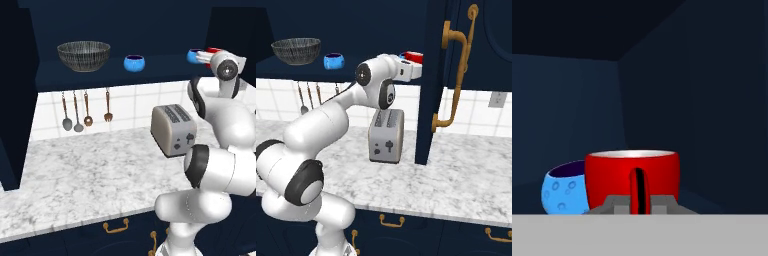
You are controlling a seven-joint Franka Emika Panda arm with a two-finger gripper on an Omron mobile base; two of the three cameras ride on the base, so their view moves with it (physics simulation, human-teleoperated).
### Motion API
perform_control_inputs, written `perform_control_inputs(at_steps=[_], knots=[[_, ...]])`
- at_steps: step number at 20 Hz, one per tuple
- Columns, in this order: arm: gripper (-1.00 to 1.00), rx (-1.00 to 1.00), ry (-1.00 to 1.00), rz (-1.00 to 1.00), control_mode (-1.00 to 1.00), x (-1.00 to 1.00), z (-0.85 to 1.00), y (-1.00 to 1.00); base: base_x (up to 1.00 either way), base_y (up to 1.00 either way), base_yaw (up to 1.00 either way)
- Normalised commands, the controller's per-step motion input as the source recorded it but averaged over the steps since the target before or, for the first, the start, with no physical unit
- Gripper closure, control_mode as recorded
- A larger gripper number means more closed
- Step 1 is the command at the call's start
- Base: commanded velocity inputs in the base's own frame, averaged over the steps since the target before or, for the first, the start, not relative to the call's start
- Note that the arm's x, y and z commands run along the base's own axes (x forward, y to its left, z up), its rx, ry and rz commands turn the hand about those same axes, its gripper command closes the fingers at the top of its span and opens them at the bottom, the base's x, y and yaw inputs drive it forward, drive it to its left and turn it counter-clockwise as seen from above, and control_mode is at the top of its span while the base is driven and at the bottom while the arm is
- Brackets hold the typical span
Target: Gather all objects into one cabinet and sort the glasses and bowls to opposite sides.
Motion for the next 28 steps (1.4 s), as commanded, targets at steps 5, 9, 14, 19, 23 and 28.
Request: perform_control_inputs(at_steps=[5, 9, 14, 19, 23, 28], knots=[[1.00, 0.00, 0.08, 0.00, -1.00, -0.06, -0.08, 0.00, 0.00, 0.00, 0.00], [1.00, 0.00, 0.07, 0.00, -1.00, -0.12, -0.15, 0.00, 0.00, 0.00, 0.00], [1.00, 0.00, 0.01, 0.00, -1.00, 0.18, 0.00, 0.00, 0.00, 0.00, 0.00], [1.00, 0.00, 0.01, 0.00, -1.00, 0.40, 0.00, 0.00, 0.00, 0.00, 0.00], [1.00, 0.00, 0.00, 0.00, -1.00, 0.28, 0.00, -0.11, 0.00, 0.00, 0.00], [1.00, 0.00, 0.00, 0.00, -1.00, 0.20, 0.00, -0.24, 0.00, 0.00, 0.00]])
